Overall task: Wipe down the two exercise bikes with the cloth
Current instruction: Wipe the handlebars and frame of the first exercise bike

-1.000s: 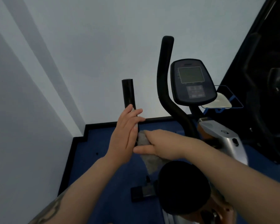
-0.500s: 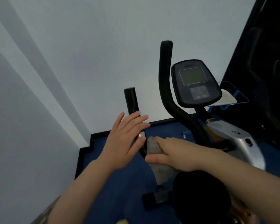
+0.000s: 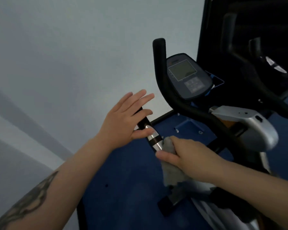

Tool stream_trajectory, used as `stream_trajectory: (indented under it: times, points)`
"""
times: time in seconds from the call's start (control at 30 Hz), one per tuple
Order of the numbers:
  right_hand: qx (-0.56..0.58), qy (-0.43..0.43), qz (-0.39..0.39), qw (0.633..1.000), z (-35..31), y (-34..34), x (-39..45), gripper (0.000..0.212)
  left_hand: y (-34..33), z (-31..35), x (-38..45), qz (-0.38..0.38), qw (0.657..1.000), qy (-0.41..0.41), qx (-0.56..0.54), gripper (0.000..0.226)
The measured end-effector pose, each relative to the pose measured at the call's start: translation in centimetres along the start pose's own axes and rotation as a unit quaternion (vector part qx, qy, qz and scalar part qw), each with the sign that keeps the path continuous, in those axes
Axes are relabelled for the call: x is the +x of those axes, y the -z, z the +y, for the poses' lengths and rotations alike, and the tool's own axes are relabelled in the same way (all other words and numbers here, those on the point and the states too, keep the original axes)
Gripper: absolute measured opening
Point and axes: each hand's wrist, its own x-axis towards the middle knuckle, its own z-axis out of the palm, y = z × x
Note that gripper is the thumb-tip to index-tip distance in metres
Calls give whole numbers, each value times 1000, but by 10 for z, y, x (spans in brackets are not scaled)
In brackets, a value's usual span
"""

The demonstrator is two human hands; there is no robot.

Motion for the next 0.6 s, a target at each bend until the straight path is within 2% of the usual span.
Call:
stream_trajectory:
  times: [0.1,0.17,0.33,0.4,0.5,0.6]
  points:
    - [129,-48,146,980,-31,-16,20,41,-8,-1,8,44,998,-2,-41,44]
    - [141,-60,190,970,-39,-21,26,42,-12,-2,7,79,995,6,-56,34]
    - [124,-90,109,982,-24,-14,16,40,-9,-10,4,92,987,21,-131,33]
    - [148,-82,131,977,-29,-10,33,41,-8,-10,6,98,983,37,-152,32]
    - [238,-37,198,950,-46,-8,60,42,-8,-10,4,95,972,76,-200,32]
    - [231,22,220,947,-43,-20,52,32,-8,-11,-4,83,953,125,-263,37]
